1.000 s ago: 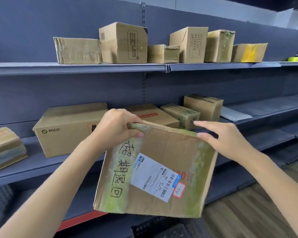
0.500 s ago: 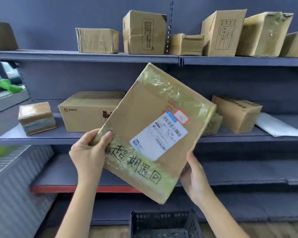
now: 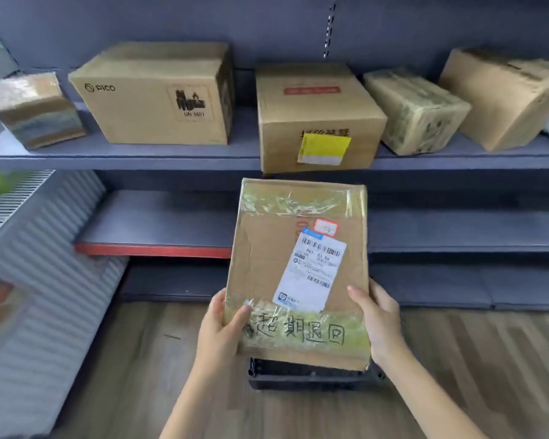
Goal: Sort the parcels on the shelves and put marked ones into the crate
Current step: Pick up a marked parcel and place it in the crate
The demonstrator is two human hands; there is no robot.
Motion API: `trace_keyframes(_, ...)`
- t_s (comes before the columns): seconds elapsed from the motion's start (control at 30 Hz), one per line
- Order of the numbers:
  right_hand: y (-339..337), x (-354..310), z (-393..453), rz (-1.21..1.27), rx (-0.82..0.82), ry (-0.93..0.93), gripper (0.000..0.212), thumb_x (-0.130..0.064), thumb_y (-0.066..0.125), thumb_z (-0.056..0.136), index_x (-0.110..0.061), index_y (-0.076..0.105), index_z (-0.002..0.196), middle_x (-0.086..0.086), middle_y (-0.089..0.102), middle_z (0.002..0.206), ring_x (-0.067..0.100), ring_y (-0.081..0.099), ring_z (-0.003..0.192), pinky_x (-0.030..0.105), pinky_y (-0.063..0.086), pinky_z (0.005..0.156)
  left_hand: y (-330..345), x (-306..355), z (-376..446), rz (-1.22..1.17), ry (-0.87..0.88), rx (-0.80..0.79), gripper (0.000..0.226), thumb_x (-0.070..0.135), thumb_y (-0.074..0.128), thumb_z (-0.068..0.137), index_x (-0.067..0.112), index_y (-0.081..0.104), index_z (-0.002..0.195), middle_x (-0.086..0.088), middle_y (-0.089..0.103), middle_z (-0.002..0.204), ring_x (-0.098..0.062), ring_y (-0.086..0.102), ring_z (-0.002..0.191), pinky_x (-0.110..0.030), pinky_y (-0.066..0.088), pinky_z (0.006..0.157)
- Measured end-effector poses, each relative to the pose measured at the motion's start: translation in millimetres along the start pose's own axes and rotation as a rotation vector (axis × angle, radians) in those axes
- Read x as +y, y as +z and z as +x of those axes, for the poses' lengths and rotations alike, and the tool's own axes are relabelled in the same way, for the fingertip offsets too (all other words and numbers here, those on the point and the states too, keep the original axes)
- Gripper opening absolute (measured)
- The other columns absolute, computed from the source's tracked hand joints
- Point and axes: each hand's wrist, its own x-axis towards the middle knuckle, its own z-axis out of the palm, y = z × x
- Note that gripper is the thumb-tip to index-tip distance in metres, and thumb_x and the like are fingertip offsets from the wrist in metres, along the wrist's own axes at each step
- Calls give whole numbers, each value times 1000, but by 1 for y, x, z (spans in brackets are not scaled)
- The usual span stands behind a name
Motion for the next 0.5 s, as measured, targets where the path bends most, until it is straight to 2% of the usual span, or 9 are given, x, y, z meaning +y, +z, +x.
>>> trace_keyframes(0.07, -7, 30, 1, -48, 42, 74, 13, -8, 62, 82, -19, 67, 88, 0, 72, 88, 11, 65, 77, 22, 50, 68, 4, -28, 2, 36, -84, -38, 34, 14, 63, 86, 26, 54, 116, 11, 67, 95, -5, 65, 76, -18, 49, 64)
trace_keyframes(0.1, -10, 44, 2, -72, 54, 107, 11, -8, 62, 83, -18, 67, 84, 2, 72, 86, 14, 64, 76, 26, 49, 69, 5, -42, 4, 55, -118, -60, 36, 13, 62, 87, 22, 52, 120, 10, 67, 99, -3, 65, 83, -19, 50, 71)
trace_keyframes(0.13, -13, 57, 3, -90, 63, 136, 11, -9, 62, 83, -18, 67, 81, 1, 71, 82, 16, 62, 75, 30, 47, 70, 6, -53, 6, 68, -157, -90, 37, 15, 62, 87, 21, 51, 122, 5, 66, 103, -9, 66, 90, -28, 52, 79)
trace_keyframes(0.2, -19, 81, 5, -123, 81, 187, 12, -9, 62, 83, -18, 67, 77, -5, 70, 73, 13, 60, 71, 31, 46, 67, 9, -75, 9, 97, -236, -137, 38, 24, 64, 84, 25, 49, 120, -2, 65, 109, -27, 64, 97, -52, 51, 84)
trace_keyframes(0.23, -22, 92, 7, -135, 86, 206, 12, -10, 62, 83, -18, 67, 76, -7, 69, 70, 10, 60, 69, 29, 46, 65, 12, -85, 10, 118, -262, -140, 38, 30, 64, 79, 29, 50, 115, -3, 66, 109, -29, 64, 97, -54, 50, 84)
trace_keyframes(0.3, -27, 110, 15, -148, 88, 223, 14, -8, 61, 84, -19, 67, 76, -10, 71, 68, 3, 62, 65, 18, 48, 60, 19, -104, 18, 166, -307, -126, 31, 30, 66, 76, 36, 50, 102, -4, 66, 108, -24, 65, 90, -48, 52, 82)
trace_keyframes(0.37, -30, 127, 27, -163, 88, 234, 16, -7, 61, 84, -20, 66, 77, -10, 70, 71, -3, 62, 63, 12, 47, 58, 27, -124, 29, 197, -348, -125, 27, 20, 67, 82, 34, 48, 95, -9, 66, 106, -23, 63, 83, -46, 51, 78)
trace_keyframes(0.43, -34, 148, 39, -190, 79, 241, 16, -6, 60, 85, -19, 65, 78, -3, 69, 79, 1, 61, 68, 15, 47, 62, 37, -143, 41, 230, -373, -143, 27, 16, 65, 83, 30, 45, 95, -13, 64, 105, -24, 60, 80, -46, 49, 78)
trace_keyframes(0.5, -40, 173, 53, -200, 77, 250, 13, -7, 58, 86, -15, 64, 78, 7, 66, 85, 13, 58, 76, 28, 44, 72, 48, -161, 54, 261, -370, -156, 29, 17, 64, 84, 25, 43, 103, -12, 63, 106, -21, 58, 80, -43, 49, 77)
